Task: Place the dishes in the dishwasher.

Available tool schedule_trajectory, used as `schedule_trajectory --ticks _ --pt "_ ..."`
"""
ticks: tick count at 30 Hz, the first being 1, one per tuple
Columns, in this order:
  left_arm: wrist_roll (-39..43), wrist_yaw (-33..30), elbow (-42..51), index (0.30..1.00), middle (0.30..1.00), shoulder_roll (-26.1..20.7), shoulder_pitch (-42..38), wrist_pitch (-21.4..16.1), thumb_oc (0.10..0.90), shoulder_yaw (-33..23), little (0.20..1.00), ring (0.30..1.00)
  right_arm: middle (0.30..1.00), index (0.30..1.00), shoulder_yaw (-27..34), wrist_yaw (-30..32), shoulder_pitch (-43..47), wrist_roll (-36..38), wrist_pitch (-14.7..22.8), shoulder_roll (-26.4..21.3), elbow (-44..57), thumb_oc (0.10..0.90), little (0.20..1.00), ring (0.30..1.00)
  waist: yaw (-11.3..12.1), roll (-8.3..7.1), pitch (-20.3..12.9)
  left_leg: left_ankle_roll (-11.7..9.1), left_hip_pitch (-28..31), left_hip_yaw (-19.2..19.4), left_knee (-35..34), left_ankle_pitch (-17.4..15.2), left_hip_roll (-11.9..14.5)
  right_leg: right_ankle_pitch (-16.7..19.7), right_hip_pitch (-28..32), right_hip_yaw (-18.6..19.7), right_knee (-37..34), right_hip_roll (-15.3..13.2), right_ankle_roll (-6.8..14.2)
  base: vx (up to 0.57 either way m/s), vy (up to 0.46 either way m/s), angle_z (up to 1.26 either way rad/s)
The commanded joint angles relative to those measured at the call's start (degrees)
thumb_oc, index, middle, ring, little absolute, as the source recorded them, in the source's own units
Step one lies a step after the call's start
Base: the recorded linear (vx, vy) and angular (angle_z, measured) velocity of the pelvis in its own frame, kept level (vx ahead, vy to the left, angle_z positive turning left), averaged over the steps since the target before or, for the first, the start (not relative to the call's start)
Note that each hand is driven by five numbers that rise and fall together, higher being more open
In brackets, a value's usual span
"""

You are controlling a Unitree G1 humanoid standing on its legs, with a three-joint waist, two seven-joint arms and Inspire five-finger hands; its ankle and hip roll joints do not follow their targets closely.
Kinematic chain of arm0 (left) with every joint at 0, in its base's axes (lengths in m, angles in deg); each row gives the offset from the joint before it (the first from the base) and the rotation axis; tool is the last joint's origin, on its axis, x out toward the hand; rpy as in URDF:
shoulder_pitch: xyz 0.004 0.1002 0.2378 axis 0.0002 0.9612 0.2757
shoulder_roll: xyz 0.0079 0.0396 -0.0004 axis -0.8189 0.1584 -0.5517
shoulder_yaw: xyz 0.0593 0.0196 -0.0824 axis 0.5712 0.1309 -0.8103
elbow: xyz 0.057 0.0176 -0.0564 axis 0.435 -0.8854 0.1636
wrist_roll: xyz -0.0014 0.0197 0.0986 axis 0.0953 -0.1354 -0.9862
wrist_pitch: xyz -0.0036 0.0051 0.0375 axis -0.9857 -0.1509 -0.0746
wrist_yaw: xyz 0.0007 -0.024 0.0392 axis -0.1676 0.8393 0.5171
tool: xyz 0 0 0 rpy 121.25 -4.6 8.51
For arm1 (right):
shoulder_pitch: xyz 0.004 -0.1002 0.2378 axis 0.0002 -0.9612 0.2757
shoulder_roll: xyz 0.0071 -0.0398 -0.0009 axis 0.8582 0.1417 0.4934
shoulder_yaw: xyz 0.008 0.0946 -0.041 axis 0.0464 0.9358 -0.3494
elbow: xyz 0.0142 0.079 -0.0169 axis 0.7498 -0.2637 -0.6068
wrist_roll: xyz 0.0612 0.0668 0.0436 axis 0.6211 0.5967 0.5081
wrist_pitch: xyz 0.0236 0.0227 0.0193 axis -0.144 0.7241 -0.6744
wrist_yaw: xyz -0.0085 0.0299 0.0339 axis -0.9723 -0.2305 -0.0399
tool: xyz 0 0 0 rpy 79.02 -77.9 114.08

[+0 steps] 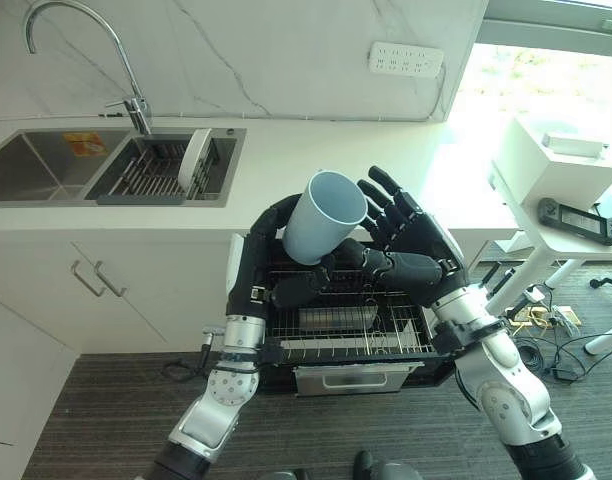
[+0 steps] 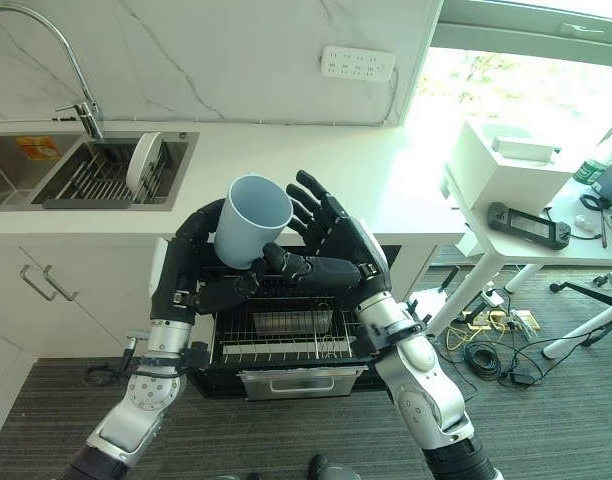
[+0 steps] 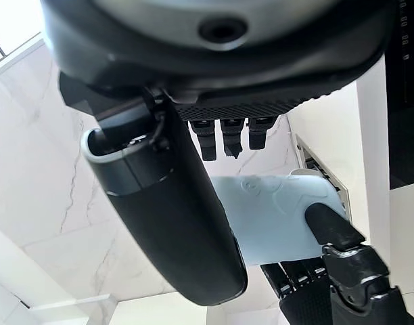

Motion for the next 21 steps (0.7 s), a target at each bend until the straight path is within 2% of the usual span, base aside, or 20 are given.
schedule_trajectory --ticks 1,21 --pt "-0.4 -0.2 6.9 0.300 0.300 0.4 -6.6 -5.8 0.400 0.5 0.300 0.300 0.900 0.900 1.0 0.1 7.9 0.2 6.7 2.0 2.3 0.800 0.900 0.900 1.4 -0.25 -4.4 -1.3 0.2 -2.9 2.5 -6.4 1.7 -5.6 5.8 0.3 -0.6 -0.5 3.4 0.00 0.000 0.00" --pt "0.0 0.8 7.8 0.300 0.300 0.6 -7.9 -4.5 0.400 2.4 0.300 0.300 0.900 0.900 -0.7 1.3 9.8 -2.2 5.4 2.1 2.4 0.800 0.900 0.900 1.4 -0.15 -4.4 -1.2 0.1 -3.0 2.5 -6.4 1.5 -5.6 5.7 0.3 -0.6 -0.6 3.5 0.00 0.000 0.00"
